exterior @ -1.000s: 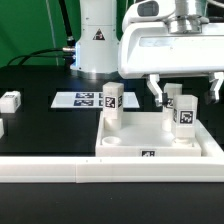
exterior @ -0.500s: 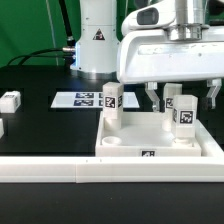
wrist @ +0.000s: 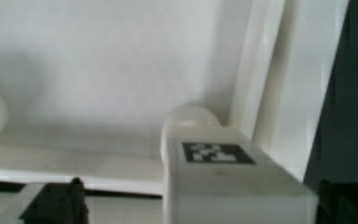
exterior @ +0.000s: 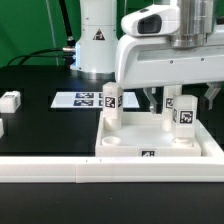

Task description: Assemble square table

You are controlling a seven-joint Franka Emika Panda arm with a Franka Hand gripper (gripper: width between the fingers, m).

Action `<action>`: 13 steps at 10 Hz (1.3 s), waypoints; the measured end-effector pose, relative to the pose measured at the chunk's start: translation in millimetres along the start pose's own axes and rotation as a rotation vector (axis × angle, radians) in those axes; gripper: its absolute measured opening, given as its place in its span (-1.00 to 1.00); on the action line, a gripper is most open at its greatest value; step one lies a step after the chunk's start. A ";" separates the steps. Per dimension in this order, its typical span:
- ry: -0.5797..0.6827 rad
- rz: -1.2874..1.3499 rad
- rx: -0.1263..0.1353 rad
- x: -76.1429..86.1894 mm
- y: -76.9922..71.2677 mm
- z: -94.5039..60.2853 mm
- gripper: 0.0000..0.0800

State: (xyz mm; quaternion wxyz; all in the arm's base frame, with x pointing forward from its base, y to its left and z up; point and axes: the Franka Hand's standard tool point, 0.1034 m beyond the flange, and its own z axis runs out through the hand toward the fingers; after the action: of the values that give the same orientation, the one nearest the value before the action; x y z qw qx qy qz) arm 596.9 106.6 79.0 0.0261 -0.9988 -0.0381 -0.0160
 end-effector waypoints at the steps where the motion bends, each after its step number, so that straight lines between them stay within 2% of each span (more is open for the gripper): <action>1: 0.001 0.000 0.001 0.0 -2.0 0.5 0.62; 2: 0.001 0.001 0.000 0.0 -1.0 0.7 0.62; 3: 0.001 0.001 0.000 -0.1 -0.9 0.7 0.23; 4: 0.001 0.001 0.000 -0.1 -0.8 0.8 -0.25; 9: 0.004 0.027 0.000 0.3 -0.5 1.1 -0.28; 13: 0.021 0.398 0.007 1.9 -3.7 1.5 -0.28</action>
Offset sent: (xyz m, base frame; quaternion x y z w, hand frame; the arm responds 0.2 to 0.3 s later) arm 0.0000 0.0000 0.0000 0.0000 0.0000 0.0000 1.0000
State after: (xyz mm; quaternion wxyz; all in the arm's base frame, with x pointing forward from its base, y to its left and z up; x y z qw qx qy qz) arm 598.6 110.6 77.8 0.0324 -0.9863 0.1604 -0.0210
